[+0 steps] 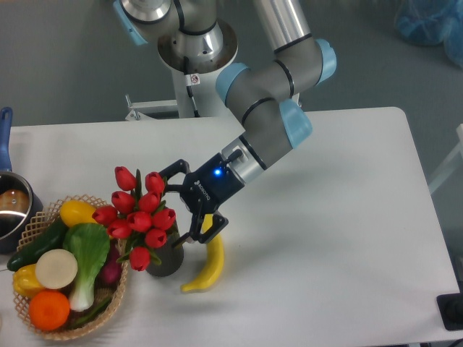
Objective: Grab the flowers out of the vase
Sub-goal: 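Close the gripper around the tulip stems just below the blooms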
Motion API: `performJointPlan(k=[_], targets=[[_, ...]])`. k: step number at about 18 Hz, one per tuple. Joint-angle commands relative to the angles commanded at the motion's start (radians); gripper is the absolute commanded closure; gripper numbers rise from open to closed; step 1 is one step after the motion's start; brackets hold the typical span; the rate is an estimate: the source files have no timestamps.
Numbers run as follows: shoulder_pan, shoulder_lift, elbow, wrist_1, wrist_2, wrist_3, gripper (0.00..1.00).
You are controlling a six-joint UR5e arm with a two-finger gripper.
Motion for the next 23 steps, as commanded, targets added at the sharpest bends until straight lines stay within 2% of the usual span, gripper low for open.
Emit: performJointPlan(k=[9, 14, 20, 21, 23], targets=[[-0.005, 0.0, -0.009, 0.0, 0.002, 0.002, 0.0], [-0.018, 0.009, -0.043, 0.002, 0.002, 0.009, 0.0], [-0.018, 0.015, -0.052, 0.002, 0.002, 0.015, 0.0], [-0.018, 0.017, -0.054, 0.002, 0.0, 0.014, 0.06], [-0.017, 0.018, -0.06, 0.002, 0.0, 0.014, 0.25]])
